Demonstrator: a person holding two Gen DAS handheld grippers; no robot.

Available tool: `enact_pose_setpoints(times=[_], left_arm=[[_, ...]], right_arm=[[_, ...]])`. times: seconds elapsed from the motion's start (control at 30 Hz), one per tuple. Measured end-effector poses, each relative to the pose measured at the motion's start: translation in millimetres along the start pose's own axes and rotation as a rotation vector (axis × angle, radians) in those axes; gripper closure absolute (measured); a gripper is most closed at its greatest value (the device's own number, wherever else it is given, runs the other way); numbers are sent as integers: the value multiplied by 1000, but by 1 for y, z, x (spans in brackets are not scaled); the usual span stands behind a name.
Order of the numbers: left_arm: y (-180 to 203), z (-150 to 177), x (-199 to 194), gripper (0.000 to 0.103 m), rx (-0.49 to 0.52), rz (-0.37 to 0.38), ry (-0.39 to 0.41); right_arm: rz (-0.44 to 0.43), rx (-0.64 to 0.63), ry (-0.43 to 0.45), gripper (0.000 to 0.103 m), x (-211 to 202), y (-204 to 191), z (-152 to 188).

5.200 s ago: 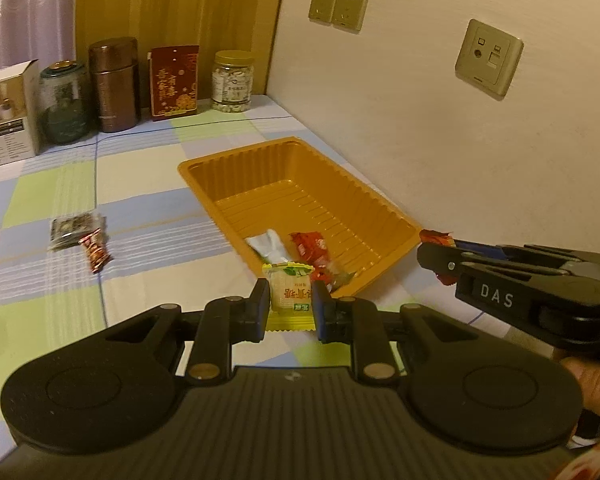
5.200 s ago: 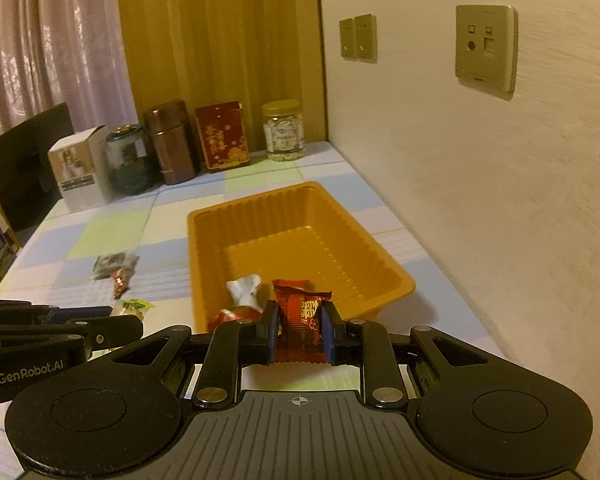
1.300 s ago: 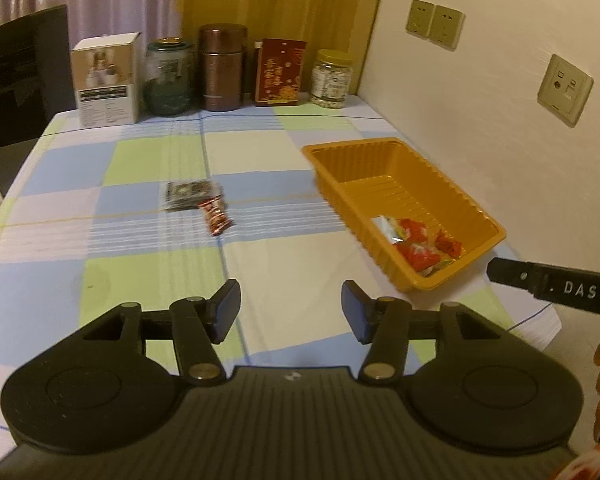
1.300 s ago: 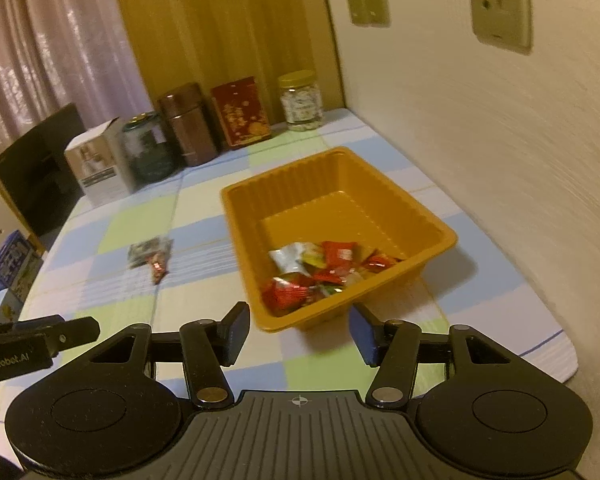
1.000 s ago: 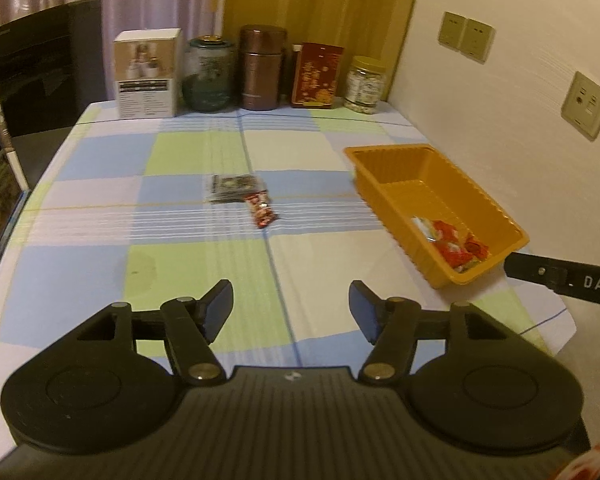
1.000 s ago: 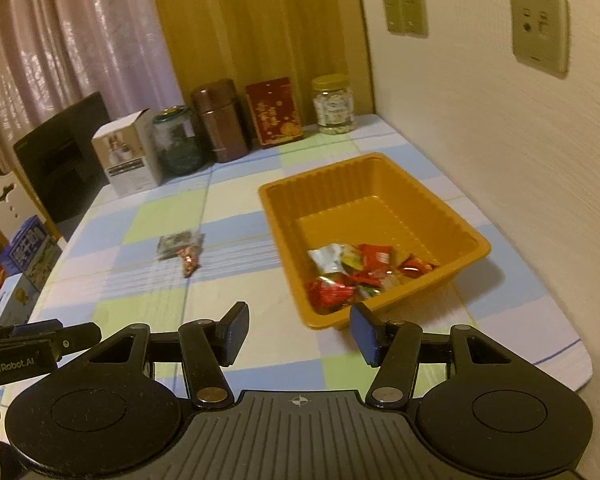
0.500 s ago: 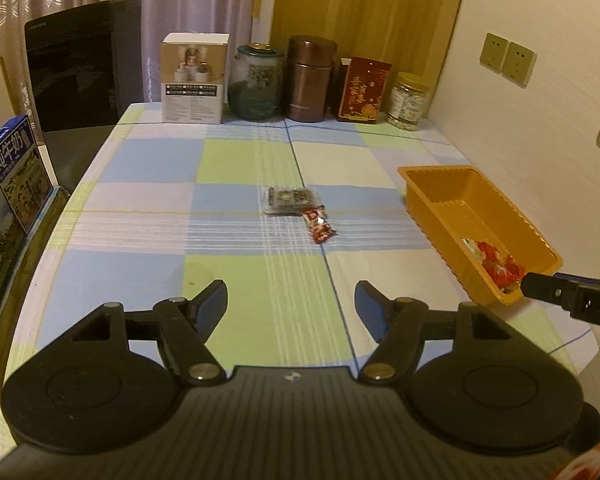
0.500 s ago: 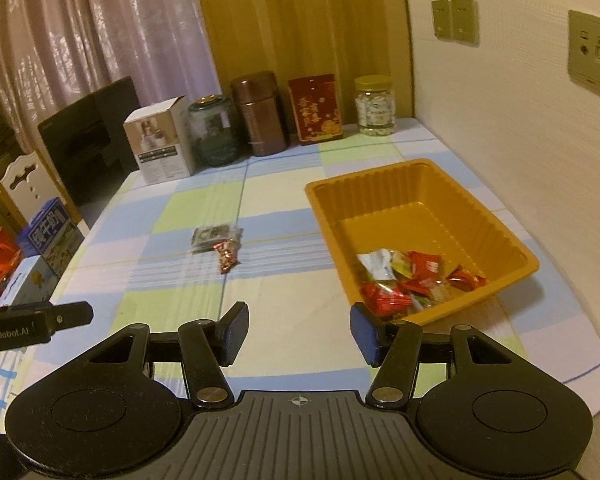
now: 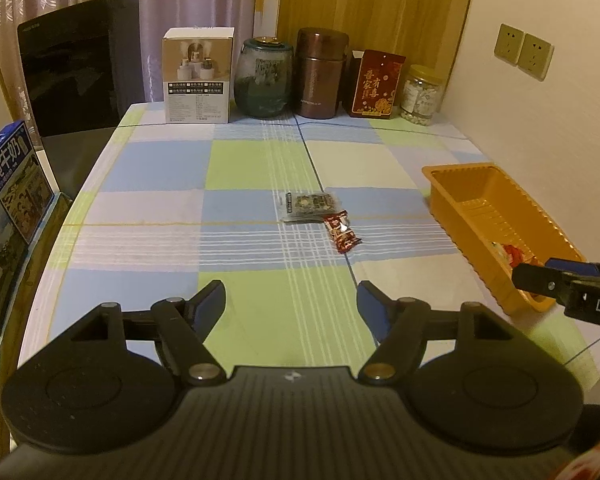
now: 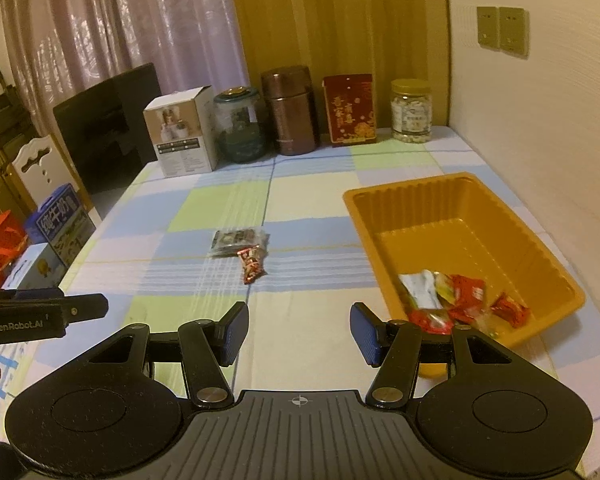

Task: Organize snacks
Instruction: 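Withdraw both open grippers from the tray toward the remaining snacks, then grasp the small red candy with the right gripper while the left gripper grasps the clear snack bag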

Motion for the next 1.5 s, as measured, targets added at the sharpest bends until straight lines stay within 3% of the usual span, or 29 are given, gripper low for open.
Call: enact_pose_setpoints(times=[0.53, 0.97, 1.33, 1.5], left_arm=[[-15, -12, 68, 33, 2, 7, -25], [-32, -15, 137, 23, -37, 7, -20], [-38, -19, 173, 22, 0, 2, 43], [-35, -21, 183, 22, 23, 12, 41]], right_arm=[[-33, -37, -34, 46, 85, -6, -15], [-33, -106, -30, 47, 163, -4, -15], [-42, -198, -45, 47, 220, -9, -9], [-46, -234, -61, 61, 240, -13, -7]])
Point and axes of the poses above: each gripper's, at about its wrist camera, not at the fingertips, and x roughly the way its jaws point, y to its right, z to its underside, the point moved 1 cm from there along x, roughly the way its jaws point, and after that the axes turned 9 degrees about -z, right-handed, at the moved point
